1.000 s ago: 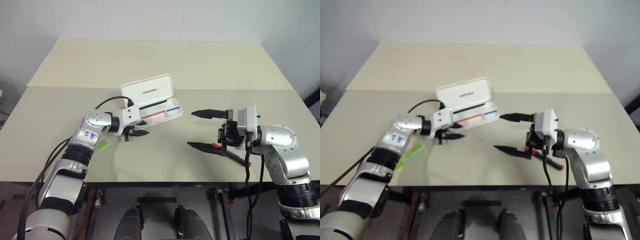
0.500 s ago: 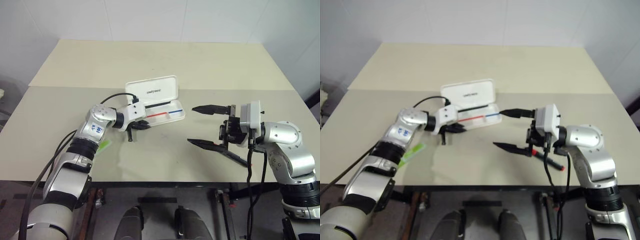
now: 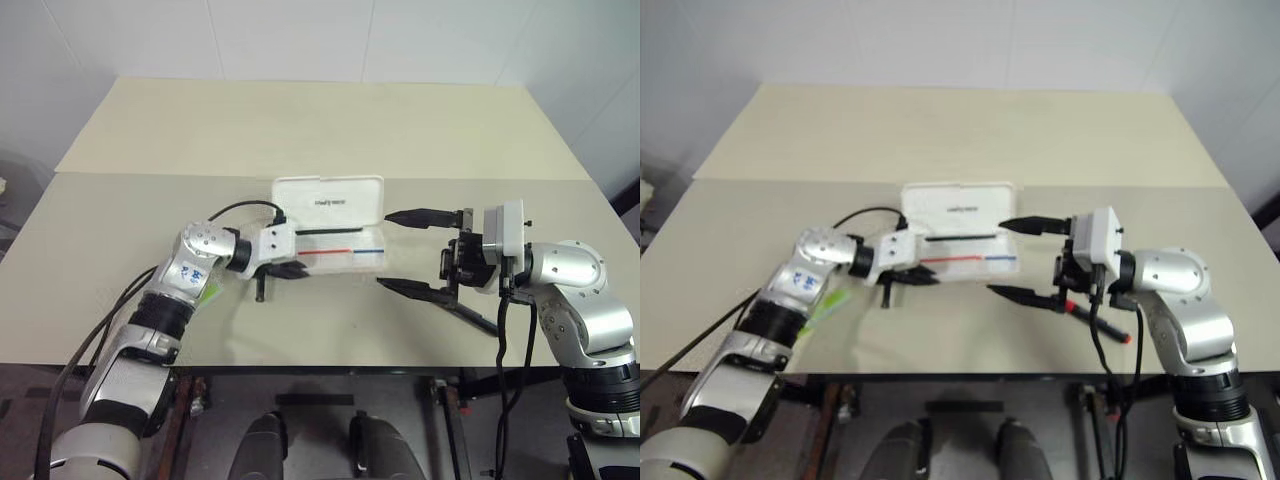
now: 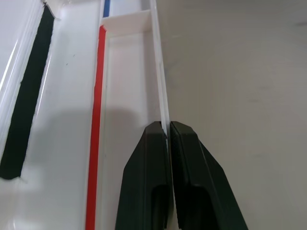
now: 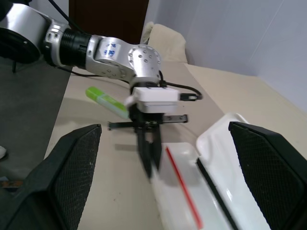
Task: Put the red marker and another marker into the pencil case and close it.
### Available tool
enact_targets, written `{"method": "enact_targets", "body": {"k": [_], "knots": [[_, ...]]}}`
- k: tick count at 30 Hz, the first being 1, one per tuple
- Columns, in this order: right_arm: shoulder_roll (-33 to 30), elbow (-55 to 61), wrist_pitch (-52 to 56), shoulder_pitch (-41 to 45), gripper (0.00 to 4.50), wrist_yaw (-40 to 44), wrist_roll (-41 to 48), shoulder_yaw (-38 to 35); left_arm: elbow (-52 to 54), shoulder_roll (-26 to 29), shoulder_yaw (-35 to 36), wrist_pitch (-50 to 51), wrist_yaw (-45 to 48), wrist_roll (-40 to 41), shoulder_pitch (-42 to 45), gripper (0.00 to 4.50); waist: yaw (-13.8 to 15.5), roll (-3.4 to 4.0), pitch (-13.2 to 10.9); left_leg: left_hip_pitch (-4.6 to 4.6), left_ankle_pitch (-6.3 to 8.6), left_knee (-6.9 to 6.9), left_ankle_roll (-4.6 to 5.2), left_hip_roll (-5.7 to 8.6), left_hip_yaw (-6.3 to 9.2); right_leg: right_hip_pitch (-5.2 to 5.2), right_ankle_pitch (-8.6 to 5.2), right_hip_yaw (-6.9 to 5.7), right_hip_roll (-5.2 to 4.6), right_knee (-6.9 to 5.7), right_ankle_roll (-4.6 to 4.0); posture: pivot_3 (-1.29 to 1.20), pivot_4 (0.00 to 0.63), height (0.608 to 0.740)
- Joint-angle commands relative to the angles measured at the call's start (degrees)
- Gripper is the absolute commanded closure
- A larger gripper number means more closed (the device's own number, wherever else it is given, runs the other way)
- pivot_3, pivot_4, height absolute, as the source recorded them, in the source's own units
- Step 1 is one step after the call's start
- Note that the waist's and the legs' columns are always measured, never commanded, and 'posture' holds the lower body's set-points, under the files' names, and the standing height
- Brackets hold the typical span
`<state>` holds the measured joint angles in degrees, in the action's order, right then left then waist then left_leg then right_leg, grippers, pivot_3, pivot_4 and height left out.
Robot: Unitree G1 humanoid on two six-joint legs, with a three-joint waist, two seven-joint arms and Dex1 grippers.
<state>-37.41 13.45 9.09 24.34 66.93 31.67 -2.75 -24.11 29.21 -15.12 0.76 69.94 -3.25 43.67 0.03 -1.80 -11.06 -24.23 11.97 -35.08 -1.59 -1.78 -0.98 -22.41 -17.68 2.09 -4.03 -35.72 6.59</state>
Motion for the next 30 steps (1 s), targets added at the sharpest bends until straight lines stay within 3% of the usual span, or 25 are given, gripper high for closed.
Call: {"method": "enact_targets", "body": {"k": [1,11,17,25,30], "knots": [[-0.23,1.25,-0.64,0.28,0.0,0.04,0.99,-1.4,5.85,1.31,-0.97,1.08,3.4,2.09,-2.68,4.48,-0.1,0.0,0.0,0.02,0.0,0.0,0.0,-0.01,-0.01,0.0,-0.01,0.01,0.0,-0.02,-0.01,0.0,0.15,0.74],[0.4,0.88,-0.78,-0.21,0.0,-1.51,-0.14,-0.87,11.04,2.74,-1.78,5.69,2.51,1.51,-6.91,4.48,-0.15,0.01,0.0,0.07,0.0,-0.03,0.0,-0.03,0.01,0.0,-0.04,0.02,0.0,-0.13,-0.07,0.0,0.15,0.74],[0.33,-0.11,-0.01,-0.35,0.0,-4.25,-1.69,-0.75,15.12,0.15,-1.49,13.41,1.12,4.0,-7.4,2.68,0.16,0.0,0.0,0.06,-0.01,-0.08,0.0,0.0,0.04,0.02,-0.04,0.01,-0.01,-0.15,-0.07,0.0,0.15,0.74],[0.01,0.41,2.63,-1.34,0.0,-5.79,-1.19,-1.02,18.61,-1.06,-0.39,11.95,2.67,8.99,-8.84,0.02,-0.13,0.01,0.0,0.06,-0.01,-0.1,0.01,-0.03,0.04,0.0,-0.04,0.02,0.01,-0.19,-0.07,0.0,0.15,0.74],[-0.78,0.85,5.64,-2.2,0.0,-8.58,-2.15,-1.44,19.94,-1.22,0.66,9.59,2.53,11.44,-10.43,0.02,-0.14,0.01,0.0,0.06,-0.01,-0.09,0.01,-0.02,0.03,-0.01,-0.04,0.03,-0.01,-0.18,-0.07,0.0,0.15,0.74]]}}
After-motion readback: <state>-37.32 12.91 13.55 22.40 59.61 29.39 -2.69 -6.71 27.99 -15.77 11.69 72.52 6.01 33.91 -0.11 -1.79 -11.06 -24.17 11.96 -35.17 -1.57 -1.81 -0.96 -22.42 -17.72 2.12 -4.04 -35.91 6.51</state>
